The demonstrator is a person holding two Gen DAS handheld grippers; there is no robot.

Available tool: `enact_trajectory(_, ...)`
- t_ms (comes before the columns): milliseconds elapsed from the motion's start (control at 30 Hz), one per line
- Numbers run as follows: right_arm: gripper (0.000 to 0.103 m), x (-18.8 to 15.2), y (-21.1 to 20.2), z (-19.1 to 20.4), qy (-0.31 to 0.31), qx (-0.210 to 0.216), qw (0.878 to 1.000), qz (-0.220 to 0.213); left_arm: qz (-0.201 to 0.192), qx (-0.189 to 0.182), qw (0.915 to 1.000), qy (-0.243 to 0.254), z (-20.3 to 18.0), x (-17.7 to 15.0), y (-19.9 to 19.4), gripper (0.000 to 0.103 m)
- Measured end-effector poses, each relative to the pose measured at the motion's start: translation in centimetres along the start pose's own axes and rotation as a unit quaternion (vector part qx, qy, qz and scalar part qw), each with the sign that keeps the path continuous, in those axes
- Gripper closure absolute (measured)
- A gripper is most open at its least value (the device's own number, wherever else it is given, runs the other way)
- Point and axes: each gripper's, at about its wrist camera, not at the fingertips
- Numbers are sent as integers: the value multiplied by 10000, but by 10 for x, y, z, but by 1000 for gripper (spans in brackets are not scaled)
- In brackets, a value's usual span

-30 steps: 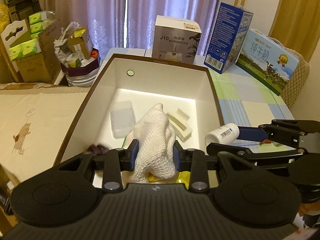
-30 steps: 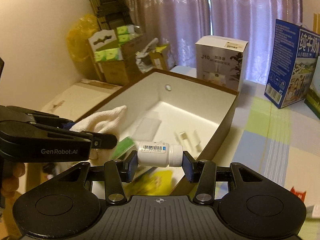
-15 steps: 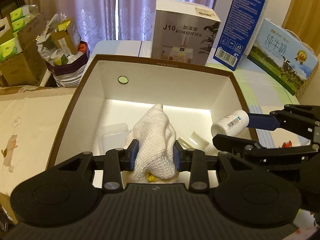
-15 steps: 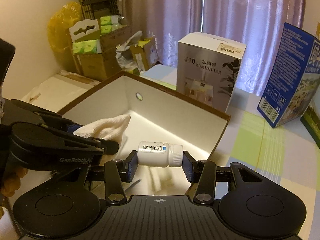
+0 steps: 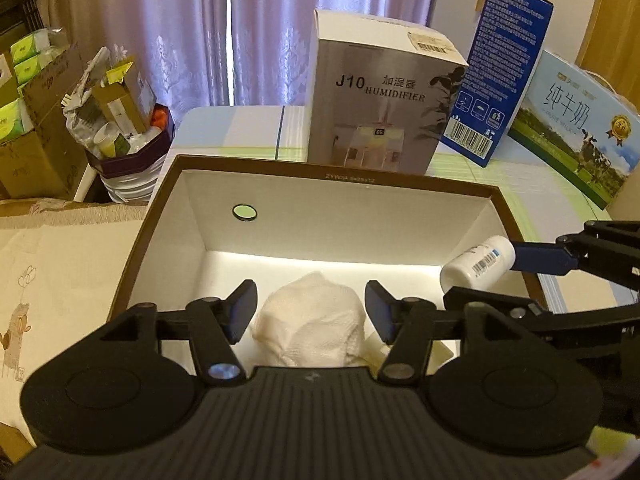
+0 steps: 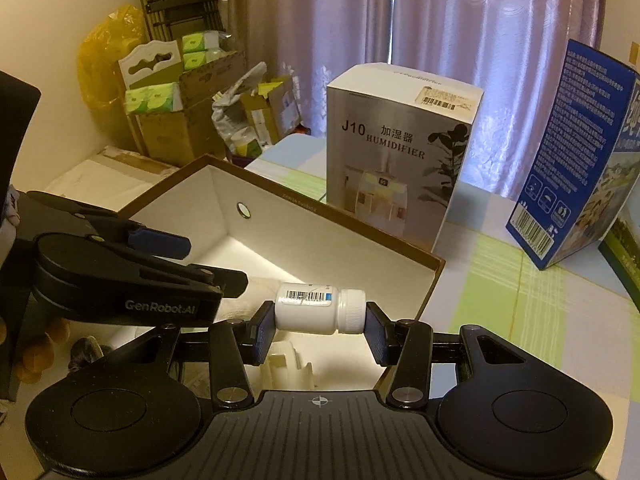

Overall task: Organize objects
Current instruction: 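Open both tools to drop the glove and pill bottle into the box, then withdraw both tools from the box toward the red candy and ointment box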

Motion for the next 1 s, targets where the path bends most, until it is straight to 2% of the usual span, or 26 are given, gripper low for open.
enact_trajectory(267,59,3,5,-2,-57,-199,9997,-96,112,40,9999,-75,10,-4,0,42)
enact_trajectory(367,58,3,3,-5,-5,-204,9997,-118,106,20,9999,-68,12,-6,-4,36)
enact_trajectory(467,58,0,-3,-4,53,-145,9998,-122,91,32,9999,-53,13,-9,-11,32)
enact_trajectory(533,58,-4,-7,-3,90,-112,9998,-117,75,40,10000,-49,14,-12,-17,25)
enact_trajectory(1000,57,-21,-45,21,434,215,9984,-298,204,177,9992,-286,22,-33,-64,14)
Point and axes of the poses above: each gripper's, at about its wrist camera, not at the fingertips, and y roughly the way its jaws point, z to its left, x to its top, and after that the axes turned 13 degrees about x, right-handed
